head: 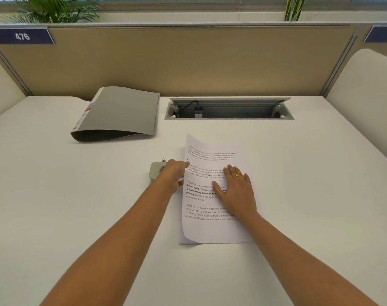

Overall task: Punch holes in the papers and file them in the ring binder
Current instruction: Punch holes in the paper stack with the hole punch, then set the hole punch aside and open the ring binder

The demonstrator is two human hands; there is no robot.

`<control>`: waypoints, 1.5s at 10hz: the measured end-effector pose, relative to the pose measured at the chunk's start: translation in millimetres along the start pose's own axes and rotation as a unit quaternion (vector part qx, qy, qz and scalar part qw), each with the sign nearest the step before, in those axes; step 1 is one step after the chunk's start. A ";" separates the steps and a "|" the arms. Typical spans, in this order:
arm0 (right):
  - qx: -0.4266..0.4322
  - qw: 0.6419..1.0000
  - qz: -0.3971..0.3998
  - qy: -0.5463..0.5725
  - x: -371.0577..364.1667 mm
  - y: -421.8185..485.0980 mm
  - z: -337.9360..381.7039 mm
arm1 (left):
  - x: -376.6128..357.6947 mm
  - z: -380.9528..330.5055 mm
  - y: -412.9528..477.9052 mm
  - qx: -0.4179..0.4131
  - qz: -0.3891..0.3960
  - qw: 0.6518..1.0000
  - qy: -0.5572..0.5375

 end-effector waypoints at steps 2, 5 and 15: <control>-0.004 1.000 0.006 -0.004 -2.6 0.5 -0.6 | 9.0 -0.6 7.6 -0.017 -0.043 0.998 0.048; -0.003 1.000 0.002 0.001 -2.3 -0.3 -0.9 | 5.8 -0.9 10.4 -0.015 -0.036 0.990 0.133; -0.127 0.938 -0.068 0.315 38.2 -1.2 -54.9 | -13.0 7.4 -11.8 -0.144 0.019 0.989 -0.006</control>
Point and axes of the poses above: each hand's wrist, its own y-axis towards the middle knuckle, its own x-axis out of the back of the hand, z = x × y, the point moved 10 cm from there along y, towards the middle knuckle, and after that the axes turned 5 degrees about z, right-handed, at the moved point
